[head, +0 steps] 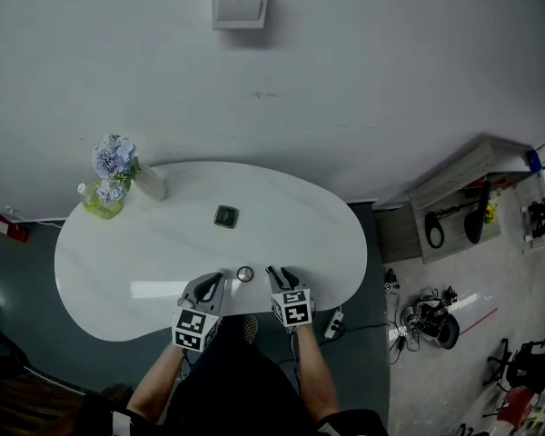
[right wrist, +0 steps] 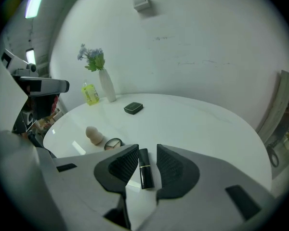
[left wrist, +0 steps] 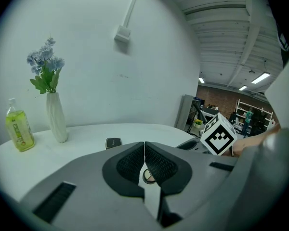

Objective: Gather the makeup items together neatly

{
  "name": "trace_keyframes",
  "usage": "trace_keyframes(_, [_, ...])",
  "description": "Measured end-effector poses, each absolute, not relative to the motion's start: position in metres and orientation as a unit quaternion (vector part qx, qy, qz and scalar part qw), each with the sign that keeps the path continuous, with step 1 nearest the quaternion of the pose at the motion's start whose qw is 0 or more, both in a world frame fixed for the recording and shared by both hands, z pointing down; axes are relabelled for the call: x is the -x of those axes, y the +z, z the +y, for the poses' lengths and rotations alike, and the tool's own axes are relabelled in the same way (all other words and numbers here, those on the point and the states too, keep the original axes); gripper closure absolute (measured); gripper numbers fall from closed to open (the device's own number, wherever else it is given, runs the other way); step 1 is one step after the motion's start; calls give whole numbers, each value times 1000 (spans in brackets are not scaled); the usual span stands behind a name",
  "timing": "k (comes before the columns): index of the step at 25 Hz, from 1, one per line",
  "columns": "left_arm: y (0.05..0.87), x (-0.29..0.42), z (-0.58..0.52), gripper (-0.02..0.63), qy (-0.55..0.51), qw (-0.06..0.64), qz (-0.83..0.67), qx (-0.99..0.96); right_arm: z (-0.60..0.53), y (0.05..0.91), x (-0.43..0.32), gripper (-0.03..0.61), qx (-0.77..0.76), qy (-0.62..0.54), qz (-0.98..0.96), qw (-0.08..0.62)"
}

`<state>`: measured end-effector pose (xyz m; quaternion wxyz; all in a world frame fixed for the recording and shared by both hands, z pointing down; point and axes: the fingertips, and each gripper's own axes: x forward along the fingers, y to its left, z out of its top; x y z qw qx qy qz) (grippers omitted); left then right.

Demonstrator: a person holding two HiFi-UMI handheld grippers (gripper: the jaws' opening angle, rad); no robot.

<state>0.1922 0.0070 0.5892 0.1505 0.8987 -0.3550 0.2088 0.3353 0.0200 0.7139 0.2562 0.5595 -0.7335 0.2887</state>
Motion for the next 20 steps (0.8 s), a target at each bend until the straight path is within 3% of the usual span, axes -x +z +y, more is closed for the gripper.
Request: trace_keyframes(20, [495,-184,19,594,127,72,-388,-910,35,521,-330,476,-616,116,-773,97])
